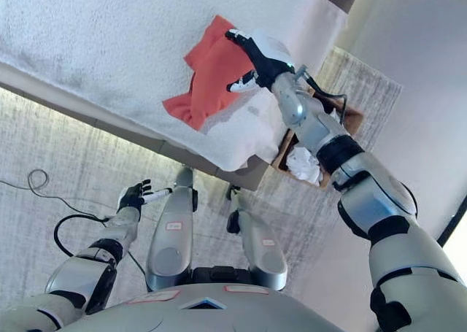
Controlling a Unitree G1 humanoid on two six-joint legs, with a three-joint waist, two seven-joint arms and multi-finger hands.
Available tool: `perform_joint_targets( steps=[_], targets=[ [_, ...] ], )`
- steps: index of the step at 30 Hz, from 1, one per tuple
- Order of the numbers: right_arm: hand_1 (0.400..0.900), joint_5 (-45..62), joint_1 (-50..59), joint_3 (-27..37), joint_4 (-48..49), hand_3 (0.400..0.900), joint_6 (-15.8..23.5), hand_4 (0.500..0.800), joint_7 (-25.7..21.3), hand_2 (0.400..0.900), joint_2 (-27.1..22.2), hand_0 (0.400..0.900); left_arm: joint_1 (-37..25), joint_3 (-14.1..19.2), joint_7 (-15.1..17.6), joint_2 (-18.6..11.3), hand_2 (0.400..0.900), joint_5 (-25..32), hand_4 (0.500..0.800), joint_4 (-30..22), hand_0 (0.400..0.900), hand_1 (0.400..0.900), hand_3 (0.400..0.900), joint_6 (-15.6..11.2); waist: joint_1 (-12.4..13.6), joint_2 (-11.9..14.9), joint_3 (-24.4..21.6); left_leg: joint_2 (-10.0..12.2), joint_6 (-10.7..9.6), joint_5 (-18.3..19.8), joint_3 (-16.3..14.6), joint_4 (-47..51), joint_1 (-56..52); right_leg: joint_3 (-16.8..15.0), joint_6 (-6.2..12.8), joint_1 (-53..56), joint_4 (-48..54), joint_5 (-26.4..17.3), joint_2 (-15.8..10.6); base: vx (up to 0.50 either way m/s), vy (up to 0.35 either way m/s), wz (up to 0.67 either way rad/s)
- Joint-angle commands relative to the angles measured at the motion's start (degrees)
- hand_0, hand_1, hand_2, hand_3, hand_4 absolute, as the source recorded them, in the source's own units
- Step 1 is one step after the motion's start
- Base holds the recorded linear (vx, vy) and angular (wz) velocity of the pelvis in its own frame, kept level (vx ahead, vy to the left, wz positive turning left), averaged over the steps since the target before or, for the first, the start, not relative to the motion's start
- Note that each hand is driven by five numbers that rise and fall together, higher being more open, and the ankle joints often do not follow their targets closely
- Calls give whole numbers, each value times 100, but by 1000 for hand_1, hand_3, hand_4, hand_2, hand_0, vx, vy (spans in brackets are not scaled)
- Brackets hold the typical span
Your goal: Put the clothes on the bed into the basket.
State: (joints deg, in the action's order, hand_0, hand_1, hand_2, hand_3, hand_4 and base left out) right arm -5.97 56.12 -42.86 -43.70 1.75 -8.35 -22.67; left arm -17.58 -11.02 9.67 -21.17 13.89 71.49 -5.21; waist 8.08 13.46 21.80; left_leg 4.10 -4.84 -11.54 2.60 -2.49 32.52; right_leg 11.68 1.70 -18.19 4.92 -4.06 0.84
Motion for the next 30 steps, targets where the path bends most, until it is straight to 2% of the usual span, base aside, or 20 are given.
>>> perform_joint_targets(
  steps=[1, 7, 11, 12, 20, 30],
  targets=[
    [900, 381, 530, -16, -180, 900, 111, 800, -72, 900, 236, 900, 217, -43, 118, -150, 900, 139, 800, 348, 900, 900, 900, 93, 56, 505, -108, 164, -26, 762, 393, -828, 365, -297, 373, -79, 8, -247, -420, 5, -44, 15],
    [900, 910, 1138, -144, -1292, 900, -55, 800, 160, 900, 929, 900, 130, -117, 59, -429, 900, 205, 800, 400, 900, 900, 900, 122, 219, 663, 22, 144, -58, 716, 548, -772, 412, -199, 358, -70, 8, -235, -350, 7, -33, 16],
    [900, 1044, 1352, -166, -1677, 900, -104, 800, 160, 900, 1142, 900, 68, -188, 42, -510, 900, 204, 800, 413, 900, 900, 900, 131, 275, 664, 37, 105, -54, 703, 579, -747, 412, -176, 362, -70, 8, -238, -347, 3, -2, 10],
    [400, 1087, 1427, -165, -1888, 400, -139, 500, 185, 400, 1293, 400, 17, -233, 38, -529, 900, 186, 800, 442, 900, 900, 900, 140, 290, 650, 41, 90, -49, 701, 588, -738, 401, -168, 360, -59, 8, -230, -345, -6, 13, 5],
    [400, 1174, 1370, -80, -2047, 400, -101, 500, 97, 400, 1413, 400, 11, -349, 74, -481, 900, 190, 800, 378, 900, 900, 900, 134, 323, 516, 47, 9, -15, 678, 619, -662, 327, -138, 379, -15, 8, -242, -379, -10, 20, 6],
    [400, 1298, 1096, 152, -1829, 400, 14, 500, 3, 400, 1193, 400, 85, -286, 128, -428, 900, 126, 800, 407, 900, 900, 900, 107, 318, 484, 8, -40, 8, 648, 623, -572, 214, -87, 400, 56, 8, -254, -399, -7, 2, 3]
  ],
)
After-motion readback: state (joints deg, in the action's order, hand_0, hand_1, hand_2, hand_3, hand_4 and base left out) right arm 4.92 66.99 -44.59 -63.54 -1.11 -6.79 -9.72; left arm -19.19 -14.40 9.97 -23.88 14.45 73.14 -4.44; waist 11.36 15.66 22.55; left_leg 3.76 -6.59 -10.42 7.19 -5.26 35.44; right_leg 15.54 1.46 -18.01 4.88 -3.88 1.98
